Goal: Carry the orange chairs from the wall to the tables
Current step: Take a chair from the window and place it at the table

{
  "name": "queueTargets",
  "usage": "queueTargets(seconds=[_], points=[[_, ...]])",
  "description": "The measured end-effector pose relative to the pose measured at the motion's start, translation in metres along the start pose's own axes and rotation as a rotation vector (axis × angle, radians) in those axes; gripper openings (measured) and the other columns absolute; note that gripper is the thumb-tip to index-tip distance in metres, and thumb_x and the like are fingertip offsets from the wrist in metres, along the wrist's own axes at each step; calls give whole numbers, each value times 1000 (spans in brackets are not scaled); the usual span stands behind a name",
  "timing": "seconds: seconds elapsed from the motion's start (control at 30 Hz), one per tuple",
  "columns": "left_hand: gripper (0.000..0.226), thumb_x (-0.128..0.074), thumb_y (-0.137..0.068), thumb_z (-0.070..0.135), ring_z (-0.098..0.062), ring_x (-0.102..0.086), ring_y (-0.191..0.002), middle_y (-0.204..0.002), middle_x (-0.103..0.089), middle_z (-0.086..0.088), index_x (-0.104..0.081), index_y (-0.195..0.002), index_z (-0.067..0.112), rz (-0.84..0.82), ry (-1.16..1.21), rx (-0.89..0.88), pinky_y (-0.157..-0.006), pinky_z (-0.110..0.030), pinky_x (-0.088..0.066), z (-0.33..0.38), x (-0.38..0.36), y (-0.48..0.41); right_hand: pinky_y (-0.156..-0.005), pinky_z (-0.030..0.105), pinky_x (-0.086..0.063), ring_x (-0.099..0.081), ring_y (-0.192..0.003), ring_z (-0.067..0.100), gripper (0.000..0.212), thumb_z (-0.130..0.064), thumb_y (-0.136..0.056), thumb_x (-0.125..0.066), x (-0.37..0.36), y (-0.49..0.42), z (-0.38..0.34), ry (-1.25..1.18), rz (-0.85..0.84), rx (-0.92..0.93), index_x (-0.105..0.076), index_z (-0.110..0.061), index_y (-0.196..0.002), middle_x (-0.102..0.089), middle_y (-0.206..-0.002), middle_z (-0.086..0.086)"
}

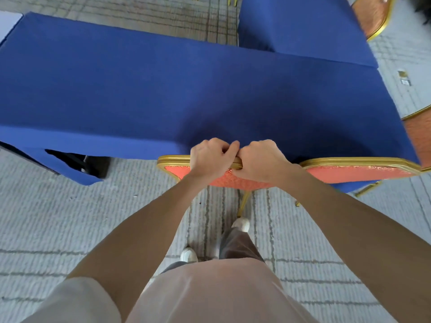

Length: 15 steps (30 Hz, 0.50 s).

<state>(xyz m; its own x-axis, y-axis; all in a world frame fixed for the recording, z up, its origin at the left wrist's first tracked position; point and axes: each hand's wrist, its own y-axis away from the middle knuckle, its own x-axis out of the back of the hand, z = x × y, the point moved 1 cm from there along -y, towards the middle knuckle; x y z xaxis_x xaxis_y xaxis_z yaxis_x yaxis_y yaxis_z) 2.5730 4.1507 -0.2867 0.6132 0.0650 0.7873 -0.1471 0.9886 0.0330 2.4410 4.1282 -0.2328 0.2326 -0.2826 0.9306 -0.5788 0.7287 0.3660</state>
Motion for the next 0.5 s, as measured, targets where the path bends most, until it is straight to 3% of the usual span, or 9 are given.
queueTargets(seconds=[0.13,0.3,0.5], points=[[60,-40,-97,50,-19,-54,-52,-46,-52,2,-51,-48,16,-34,-58,94,-53,-30,-36,6,-20,-31,-76,37,-49,-63,-87,28,27,-44,-90,-57,1,-25,33,-68,-101,59,-64,-19,-95,-62,-85,2],[61,-39,-99,47,-17,-50,-47,-44,-49,3,-45,-45,19,29,-136,113,-49,-29,-31,13,-18,-55,-73,36,-49,-60,-80,25,34,-53,-89,-54,12,-48,60,-165,-95,173,-65,-22,-96,-63,-85,1],[61,-38,-100,47,-16,-48,-49,-46,-49,2,-44,-46,20,84,-168,97,-50,-29,-27,10,-14,-73,-72,35,-49,-59,-79,24,26,-48,-89,-57,24,-65,70,-293,-131,212,-64,-23,-94,-62,-84,0]])
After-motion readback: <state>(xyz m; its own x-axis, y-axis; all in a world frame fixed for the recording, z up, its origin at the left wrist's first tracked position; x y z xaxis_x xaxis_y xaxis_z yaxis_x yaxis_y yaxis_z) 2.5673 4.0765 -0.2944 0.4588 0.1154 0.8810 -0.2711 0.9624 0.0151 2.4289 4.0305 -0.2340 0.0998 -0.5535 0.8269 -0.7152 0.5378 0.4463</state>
